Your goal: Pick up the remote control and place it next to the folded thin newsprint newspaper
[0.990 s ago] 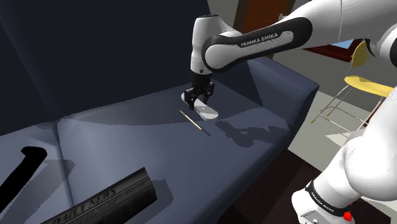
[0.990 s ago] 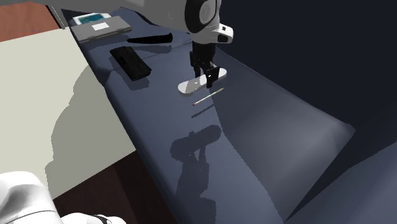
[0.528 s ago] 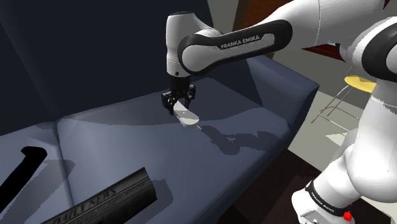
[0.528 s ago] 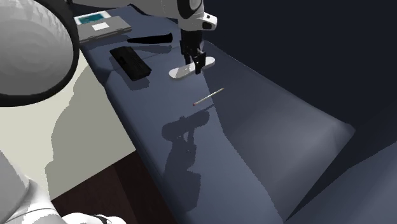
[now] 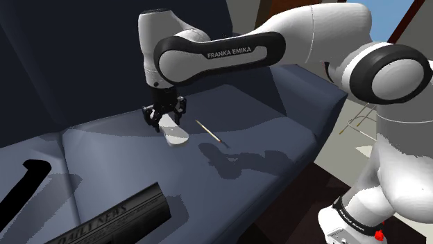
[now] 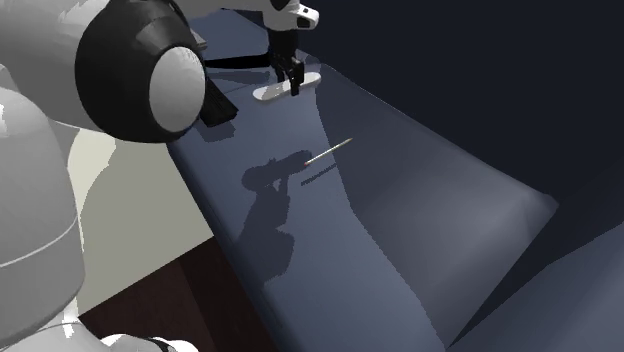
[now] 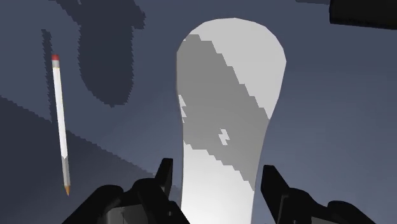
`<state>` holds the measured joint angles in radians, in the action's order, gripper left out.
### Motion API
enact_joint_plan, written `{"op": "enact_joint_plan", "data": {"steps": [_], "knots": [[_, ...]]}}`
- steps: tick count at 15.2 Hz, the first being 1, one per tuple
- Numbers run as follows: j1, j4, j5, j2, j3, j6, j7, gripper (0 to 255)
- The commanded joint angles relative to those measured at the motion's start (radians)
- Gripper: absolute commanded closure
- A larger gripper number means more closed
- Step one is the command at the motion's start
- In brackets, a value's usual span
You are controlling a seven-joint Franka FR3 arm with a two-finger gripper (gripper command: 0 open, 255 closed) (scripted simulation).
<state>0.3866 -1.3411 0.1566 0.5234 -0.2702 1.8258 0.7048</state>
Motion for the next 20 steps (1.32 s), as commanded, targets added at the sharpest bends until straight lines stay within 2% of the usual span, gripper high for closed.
{"op": "enact_joint_plan", "data": {"steps": [1, 3, 6, 12, 20], "knots": [[0.042, 0.138, 0.018, 0.087, 0.0, -0.052, 0.028, 255], [0.09, 0.3, 0.034, 0.185, 0.003, -0.118, 0.049, 255], [0.173, 0.635, 0.056, 0.375, 0.017, -0.258, 0.059, 255], [0.151, 0.483, 0.054, 0.337, 0.014, -0.147, 0.071, 255], [0.137, 0.366, 0.057, 0.333, 0.014, -0.037, 0.081, 255]]}}
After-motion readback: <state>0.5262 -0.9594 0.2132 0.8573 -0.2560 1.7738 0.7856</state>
